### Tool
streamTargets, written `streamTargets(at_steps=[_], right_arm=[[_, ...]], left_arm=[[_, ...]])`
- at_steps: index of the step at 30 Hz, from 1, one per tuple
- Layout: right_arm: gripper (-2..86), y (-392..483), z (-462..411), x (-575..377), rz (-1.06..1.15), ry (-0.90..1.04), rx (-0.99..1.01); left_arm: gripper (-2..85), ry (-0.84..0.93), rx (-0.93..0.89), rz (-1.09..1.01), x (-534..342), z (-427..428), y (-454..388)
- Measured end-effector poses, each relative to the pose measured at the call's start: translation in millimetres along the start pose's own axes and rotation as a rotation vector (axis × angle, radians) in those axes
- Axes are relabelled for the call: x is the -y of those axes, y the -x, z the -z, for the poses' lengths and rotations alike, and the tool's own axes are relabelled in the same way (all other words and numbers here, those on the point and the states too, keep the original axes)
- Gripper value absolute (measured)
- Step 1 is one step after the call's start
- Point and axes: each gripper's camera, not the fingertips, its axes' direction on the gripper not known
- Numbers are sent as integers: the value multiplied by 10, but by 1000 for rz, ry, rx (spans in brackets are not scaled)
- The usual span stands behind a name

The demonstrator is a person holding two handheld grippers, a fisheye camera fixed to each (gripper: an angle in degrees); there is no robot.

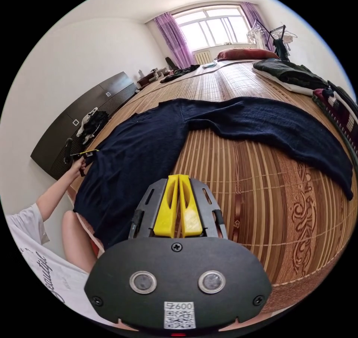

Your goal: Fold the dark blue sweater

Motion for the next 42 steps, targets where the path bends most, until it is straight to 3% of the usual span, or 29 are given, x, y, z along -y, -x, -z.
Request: streamTargets(at_steps=[4, 6, 10, 14, 18, 22, 24, 27, 32, 38, 42], right_arm=[[-9, -48, 59, 158, -43, -9, 77], [-9, -75, 93, 224, -69, -20, 106], [-9, 65, 206, 388, -64, -67, 75], [-8, 486, 159, 660, 72, -15, -20], [-9, 799, 140, 932, 164, 29, -83], [-8, 1341, 385, 1529, 246, -77, -46], [-8, 1747, 348, 1853, 396, -147, 42], [-8, 2352, -19, 2529, 540, -165, 114], [-8, 2900, -1245, 3884, 506, 74, 76], [-8, 3223, -2111, 4533, 558, 294, -49], [-8, 3344, -2097, 4631, 622, 281, -94]], left_arm=[[5, -113, 131, 12, -194, 259, -195], [5, -346, 221, 130, -550, 625, -215], [4, -596, 133, 176, -1143, 990, -180], [3, -612, 54, 136, -1521, 1218, -258], [3, -523, 113, 124, -1597, 1444, -459], [3, -457, -124, -166, -1606, 1816, -890], [5, -401, -295, -314, -1714, 1968, -1330], [6, -367, -443, -241, -1941, 1930, -1755], [8, -300, -338, -70, -2300, 1549, -2097], [7, -415, -424, -20, -2533, 1488, -2002], [6, -397, -566, 53, -2528, 1393, -1849]])
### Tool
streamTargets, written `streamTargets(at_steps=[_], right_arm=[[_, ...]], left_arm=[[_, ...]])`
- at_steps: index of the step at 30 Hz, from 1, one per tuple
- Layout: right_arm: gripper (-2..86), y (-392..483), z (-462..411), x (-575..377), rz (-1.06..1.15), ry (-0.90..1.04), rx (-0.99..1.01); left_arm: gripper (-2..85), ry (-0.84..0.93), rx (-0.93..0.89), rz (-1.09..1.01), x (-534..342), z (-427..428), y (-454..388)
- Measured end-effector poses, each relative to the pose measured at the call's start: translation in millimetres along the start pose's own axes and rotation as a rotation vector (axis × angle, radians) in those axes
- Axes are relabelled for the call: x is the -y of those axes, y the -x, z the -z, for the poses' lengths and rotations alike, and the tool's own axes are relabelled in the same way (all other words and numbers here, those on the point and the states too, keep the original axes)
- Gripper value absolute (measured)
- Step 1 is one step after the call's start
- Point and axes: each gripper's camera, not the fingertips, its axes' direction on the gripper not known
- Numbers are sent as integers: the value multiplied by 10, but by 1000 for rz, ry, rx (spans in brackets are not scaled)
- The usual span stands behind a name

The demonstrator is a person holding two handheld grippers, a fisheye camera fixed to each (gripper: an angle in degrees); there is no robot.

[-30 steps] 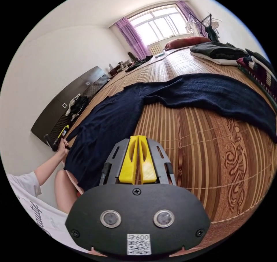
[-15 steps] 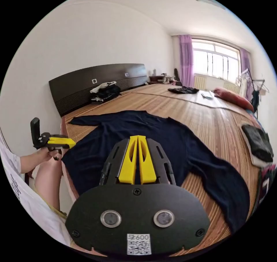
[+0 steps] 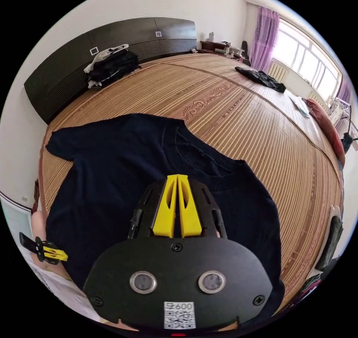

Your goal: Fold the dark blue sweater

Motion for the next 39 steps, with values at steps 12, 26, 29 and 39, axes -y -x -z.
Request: streamTargets(at_steps=[12, 26, 29, 39], right_arm=[[-8, -81, 58, 513, -267, -110, -33], [-8, 68, 84, 983, -176, -10, -73], [-8, 115, 21, 949, -156, -81, -135], [-8, 330, 77, 882, -117, -114, -174]], left_arm=[[5, -8, 35, -41, -128, 41, -194], [5, -15, 26, -36, -285, 124, -315], [5, -12, 32, -48, -319, 146, -352], [1, -10, -1, -38, -422, 230, -341]])
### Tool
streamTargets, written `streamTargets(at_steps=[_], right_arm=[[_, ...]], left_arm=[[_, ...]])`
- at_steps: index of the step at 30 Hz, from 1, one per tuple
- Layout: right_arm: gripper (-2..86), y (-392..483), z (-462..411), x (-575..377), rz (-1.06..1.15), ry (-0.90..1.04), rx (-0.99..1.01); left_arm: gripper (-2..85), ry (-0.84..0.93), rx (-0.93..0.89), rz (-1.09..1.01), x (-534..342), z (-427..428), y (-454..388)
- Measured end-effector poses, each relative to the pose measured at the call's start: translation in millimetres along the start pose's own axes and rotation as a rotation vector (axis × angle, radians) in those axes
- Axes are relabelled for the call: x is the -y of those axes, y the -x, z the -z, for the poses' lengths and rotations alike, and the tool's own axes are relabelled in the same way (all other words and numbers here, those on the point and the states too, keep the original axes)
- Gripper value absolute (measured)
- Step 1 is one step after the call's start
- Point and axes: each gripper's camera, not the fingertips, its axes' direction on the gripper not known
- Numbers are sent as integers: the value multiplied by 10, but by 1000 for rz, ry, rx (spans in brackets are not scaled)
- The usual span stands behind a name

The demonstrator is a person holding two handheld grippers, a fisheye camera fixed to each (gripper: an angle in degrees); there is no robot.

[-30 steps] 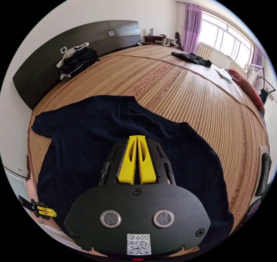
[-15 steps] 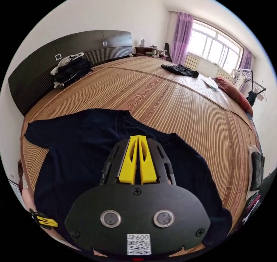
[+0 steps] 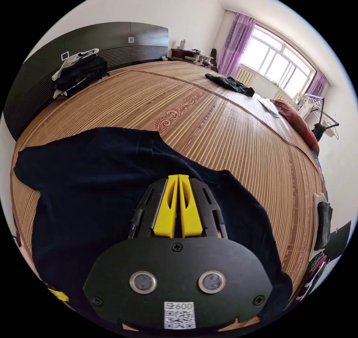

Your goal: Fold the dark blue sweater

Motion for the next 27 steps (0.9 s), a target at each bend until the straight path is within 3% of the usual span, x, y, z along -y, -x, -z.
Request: streamTargets(at_steps=[3, 9, 18, 21, 27], right_arm=[[-8, -236, 199, -52, -97, -126, 48], [-8, -408, -414, -83, -85, 106, 81], [-8, -197, -399, -732, -9, -74, -88], [-8, -128, 140, -1251, -6, -352, -122], [-9, -101, 1145, -2750, 4, -244, 210]], left_arm=[[1, -7, 21, -14, -37, 24, -28], [1, -11, 21, -20, -92, 73, 2], [1, -16, 11, -21, -142, 152, 119], [1, -20, 19, -21, -150, 181, 158], [2, -35, -13, 56, -138, 323, 361]])
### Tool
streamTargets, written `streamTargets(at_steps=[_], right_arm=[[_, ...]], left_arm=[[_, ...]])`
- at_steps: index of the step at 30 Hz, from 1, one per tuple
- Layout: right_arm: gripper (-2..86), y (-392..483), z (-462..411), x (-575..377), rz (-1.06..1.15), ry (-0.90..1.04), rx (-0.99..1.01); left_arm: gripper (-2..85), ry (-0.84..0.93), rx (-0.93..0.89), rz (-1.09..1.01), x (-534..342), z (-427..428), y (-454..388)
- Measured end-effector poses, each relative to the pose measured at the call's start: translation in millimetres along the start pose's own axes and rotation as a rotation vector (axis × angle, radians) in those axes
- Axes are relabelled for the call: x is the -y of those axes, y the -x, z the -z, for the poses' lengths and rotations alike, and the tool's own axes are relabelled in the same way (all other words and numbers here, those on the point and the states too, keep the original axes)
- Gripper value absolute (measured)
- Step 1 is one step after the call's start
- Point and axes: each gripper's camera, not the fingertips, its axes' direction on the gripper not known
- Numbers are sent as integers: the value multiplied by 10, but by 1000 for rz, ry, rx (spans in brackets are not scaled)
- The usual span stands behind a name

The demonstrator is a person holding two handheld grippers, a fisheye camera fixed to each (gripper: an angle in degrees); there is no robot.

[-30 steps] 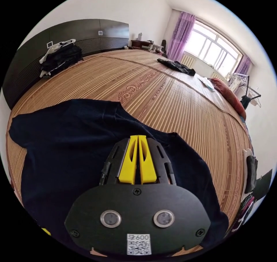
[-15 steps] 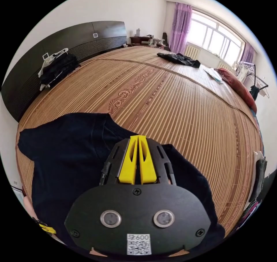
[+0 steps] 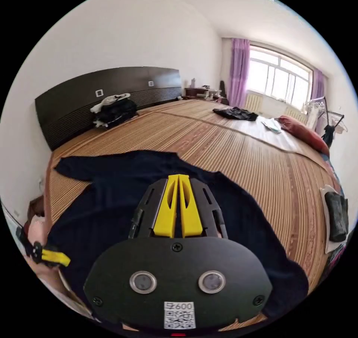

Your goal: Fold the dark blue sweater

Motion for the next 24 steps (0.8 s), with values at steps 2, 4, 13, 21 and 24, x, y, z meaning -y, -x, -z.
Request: streamTargets(at_steps=[2, 4, 13, 21, 24], right_arm=[[-9, 240, 580, -805, 6, 78, 35], [-8, 403, 978, -1436, -3, 105, 22], [-7, 754, 1620, -3480, -168, 96, -43], [49, 583, 1870, -4140, -452, 64, -28], [66, 548, 1910, -4348, -470, 80, 20]], left_arm=[[3, 25, -4, 35, 62, 161, 102], [3, -39, 67, 37, 102, 435, 191], [19, 185, 247, 134, 314, 579, 829], [81, 193, 12, 425, 329, 901, 1516], [77, 253, 18, 402, 423, 889, 1536]])
